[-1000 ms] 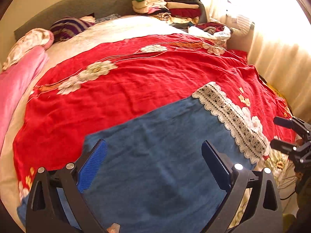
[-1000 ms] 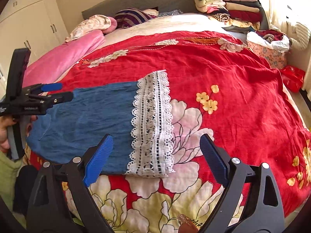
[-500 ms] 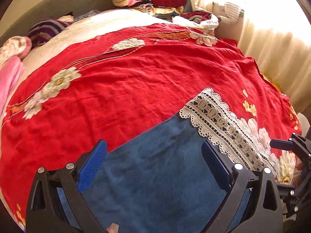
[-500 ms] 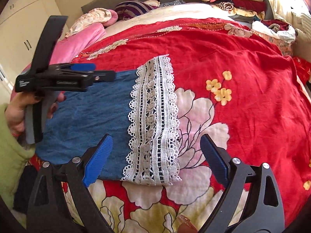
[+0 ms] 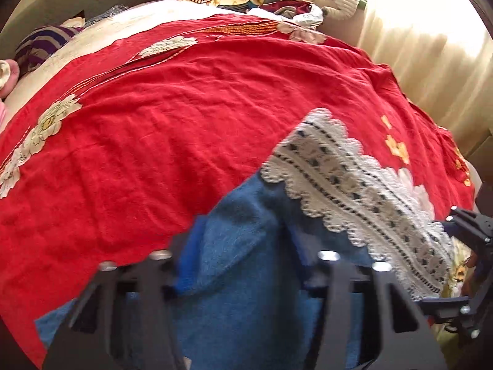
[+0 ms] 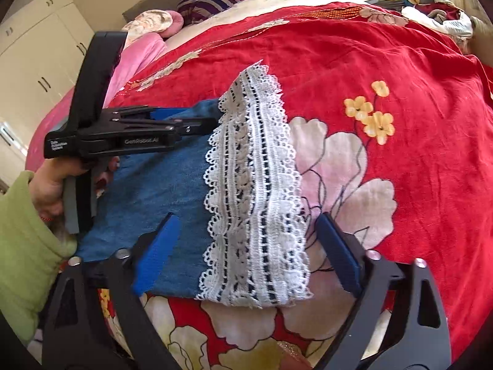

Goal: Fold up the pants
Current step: 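Grasp the lace hem with the right tool and lift it toward the left tool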

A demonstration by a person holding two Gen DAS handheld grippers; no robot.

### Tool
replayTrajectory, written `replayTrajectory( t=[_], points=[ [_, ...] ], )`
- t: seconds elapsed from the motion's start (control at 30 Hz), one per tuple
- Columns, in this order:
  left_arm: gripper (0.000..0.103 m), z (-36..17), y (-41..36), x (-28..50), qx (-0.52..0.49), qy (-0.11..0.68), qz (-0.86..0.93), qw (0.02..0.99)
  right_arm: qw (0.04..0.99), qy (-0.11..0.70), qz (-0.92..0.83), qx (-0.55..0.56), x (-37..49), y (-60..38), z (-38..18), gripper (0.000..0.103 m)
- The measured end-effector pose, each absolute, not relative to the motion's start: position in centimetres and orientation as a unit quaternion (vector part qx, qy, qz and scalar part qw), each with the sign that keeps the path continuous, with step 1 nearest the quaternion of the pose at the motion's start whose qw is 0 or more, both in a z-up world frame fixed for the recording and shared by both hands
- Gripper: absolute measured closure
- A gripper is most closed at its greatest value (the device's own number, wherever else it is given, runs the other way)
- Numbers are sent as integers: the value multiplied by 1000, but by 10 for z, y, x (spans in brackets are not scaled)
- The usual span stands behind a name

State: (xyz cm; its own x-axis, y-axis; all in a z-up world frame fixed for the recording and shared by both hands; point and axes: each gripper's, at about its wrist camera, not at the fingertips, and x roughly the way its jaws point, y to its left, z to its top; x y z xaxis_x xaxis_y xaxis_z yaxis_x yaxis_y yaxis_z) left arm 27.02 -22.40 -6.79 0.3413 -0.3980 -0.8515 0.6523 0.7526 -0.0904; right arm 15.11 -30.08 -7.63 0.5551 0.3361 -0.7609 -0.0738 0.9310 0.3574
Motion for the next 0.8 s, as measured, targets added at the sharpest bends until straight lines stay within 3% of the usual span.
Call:
replayTrajectory(
  t=[0.07, 0.13, 0.17, 0.27, 0.63, 0.7, 0.8],
  points=[
    [76, -68, -227, 266, 138, 470, -323, 809, 869, 458, 126, 136, 152, -295, -77, 64],
    [82, -67, -227, 263, 141, 465, -322, 813, 869, 456, 133, 140, 152, -292, -77, 84],
    [86, -66, -224, 262, 136, 464, -323, 814, 870, 453, 134, 141, 151, -292, -74, 87],
    [93, -59, -210, 262, 97, 457, -334, 818, 879, 434, 146, 133, 146, -285, -61, 89],
    [93, -12, -119, 241, -1, 404, -318, 858, 888, 383, 252, 44, 138, -189, -10, 89],
    [90, -17, -94, 240, -7, 410, -288, 865, 883, 387, 265, 28, 140, -170, -12, 89],
    [73, -26, -53, 239, -39, 427, -241, 870, 871, 406, 279, 3, 147, -137, -23, 89]
  ],
)
